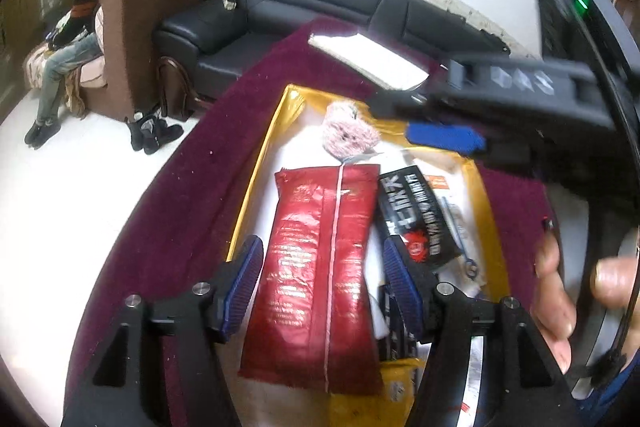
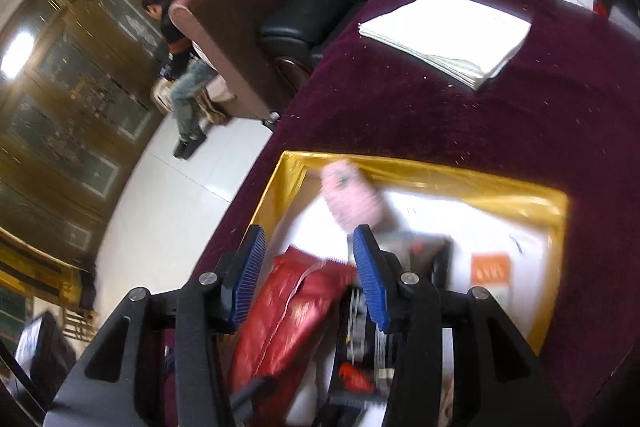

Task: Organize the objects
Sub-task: 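Lower the pouch and keychain into the tray and open both grippers, then move both grippers back to the table toward the black markers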

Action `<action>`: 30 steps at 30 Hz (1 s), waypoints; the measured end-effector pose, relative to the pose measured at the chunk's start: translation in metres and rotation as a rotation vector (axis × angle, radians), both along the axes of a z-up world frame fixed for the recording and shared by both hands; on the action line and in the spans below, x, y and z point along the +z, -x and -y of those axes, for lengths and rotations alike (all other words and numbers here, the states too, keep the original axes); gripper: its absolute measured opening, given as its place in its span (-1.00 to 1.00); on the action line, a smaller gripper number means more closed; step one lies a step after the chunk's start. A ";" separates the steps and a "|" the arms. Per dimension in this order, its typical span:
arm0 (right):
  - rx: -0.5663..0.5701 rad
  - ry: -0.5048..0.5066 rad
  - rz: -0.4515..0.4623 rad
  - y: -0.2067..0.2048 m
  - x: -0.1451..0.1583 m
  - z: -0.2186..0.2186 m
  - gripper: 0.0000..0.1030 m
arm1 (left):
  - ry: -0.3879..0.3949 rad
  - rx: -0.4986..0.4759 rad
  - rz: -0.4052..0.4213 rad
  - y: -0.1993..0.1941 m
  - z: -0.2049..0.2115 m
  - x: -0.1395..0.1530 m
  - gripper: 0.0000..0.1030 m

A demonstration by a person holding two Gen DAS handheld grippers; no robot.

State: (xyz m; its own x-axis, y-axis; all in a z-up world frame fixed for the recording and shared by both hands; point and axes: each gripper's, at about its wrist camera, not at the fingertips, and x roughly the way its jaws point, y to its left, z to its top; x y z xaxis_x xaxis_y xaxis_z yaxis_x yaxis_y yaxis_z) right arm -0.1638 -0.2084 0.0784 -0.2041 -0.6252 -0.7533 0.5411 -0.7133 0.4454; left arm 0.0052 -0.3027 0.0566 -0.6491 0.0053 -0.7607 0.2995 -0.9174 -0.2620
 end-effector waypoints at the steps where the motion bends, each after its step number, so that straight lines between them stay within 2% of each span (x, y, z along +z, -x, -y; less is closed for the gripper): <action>1: -0.007 0.019 -0.008 -0.004 0.003 -0.006 -0.14 | 0.000 -0.002 -0.009 -0.002 -0.002 0.003 0.11; 7: -0.065 0.092 -0.018 -0.026 0.014 -0.056 -0.14 | 0.015 -0.067 -0.056 -0.003 -0.029 0.017 0.10; 13: -0.118 0.091 -0.044 -0.038 0.020 -0.109 -0.14 | 0.057 -0.138 -0.065 0.002 -0.077 0.033 0.10; 17: -0.164 0.121 -0.044 -0.039 0.020 -0.154 -0.14 | 0.088 -0.196 -0.061 0.006 -0.113 0.037 0.10; 22: -0.224 0.111 -0.044 -0.034 0.014 -0.208 -0.14 | 0.140 -0.286 -0.043 0.015 -0.167 0.040 0.10; 27: -0.312 0.116 -0.052 -0.026 0.009 -0.270 -0.14 | 0.174 -0.370 -0.008 0.032 -0.215 0.033 0.10; 30: -0.375 0.083 -0.074 -0.019 0.005 -0.302 -0.15 | 0.179 -0.416 0.019 0.045 -0.240 0.027 0.10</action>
State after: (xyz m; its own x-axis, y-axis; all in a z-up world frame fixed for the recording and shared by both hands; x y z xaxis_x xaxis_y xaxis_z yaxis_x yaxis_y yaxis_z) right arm -0.1453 0.0938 0.0833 -0.4821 -0.5546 -0.6782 0.2825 -0.8312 0.4789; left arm -0.0400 -0.0625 0.0839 -0.6052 0.1305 -0.7853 -0.1014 -0.9911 -0.0865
